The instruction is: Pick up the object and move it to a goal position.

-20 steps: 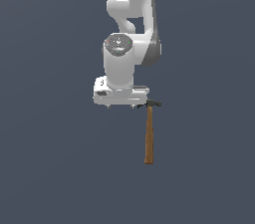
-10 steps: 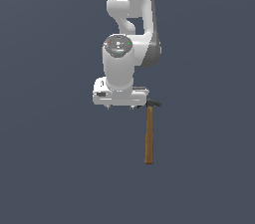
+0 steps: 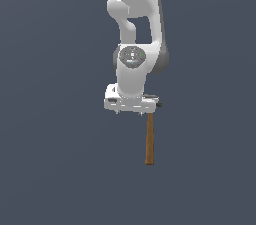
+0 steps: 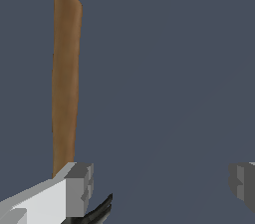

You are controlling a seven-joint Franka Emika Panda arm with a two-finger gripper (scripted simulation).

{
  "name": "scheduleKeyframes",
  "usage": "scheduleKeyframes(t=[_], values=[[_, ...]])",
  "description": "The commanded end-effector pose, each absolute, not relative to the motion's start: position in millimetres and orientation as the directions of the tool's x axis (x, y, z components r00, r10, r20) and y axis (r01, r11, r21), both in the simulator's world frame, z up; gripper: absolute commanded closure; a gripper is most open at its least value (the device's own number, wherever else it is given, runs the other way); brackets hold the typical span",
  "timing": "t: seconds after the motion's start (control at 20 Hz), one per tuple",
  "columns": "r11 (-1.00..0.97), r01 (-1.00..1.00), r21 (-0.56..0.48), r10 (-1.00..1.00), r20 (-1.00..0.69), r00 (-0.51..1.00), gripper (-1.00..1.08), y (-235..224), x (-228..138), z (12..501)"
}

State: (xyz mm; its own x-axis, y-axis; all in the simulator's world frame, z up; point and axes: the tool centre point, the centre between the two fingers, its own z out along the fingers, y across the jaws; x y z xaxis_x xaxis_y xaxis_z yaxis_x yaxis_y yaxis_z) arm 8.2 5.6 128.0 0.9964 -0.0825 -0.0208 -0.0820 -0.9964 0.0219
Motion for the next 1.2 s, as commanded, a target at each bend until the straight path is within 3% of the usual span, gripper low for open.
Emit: scheduleKeyframes(t=[0.0,0.55,1.15], values=[[-0.993,-0.114,0.019,-0.114,-0.016,0.993,-0.92,20,11,117],[-0.971,-0.238,0.004,-0.238,-0.002,0.971,-0.92,76,16,76],[-0.965,-0.261,0.0,-0.261,-0.001,0.965,-0.92,88,16,64]])
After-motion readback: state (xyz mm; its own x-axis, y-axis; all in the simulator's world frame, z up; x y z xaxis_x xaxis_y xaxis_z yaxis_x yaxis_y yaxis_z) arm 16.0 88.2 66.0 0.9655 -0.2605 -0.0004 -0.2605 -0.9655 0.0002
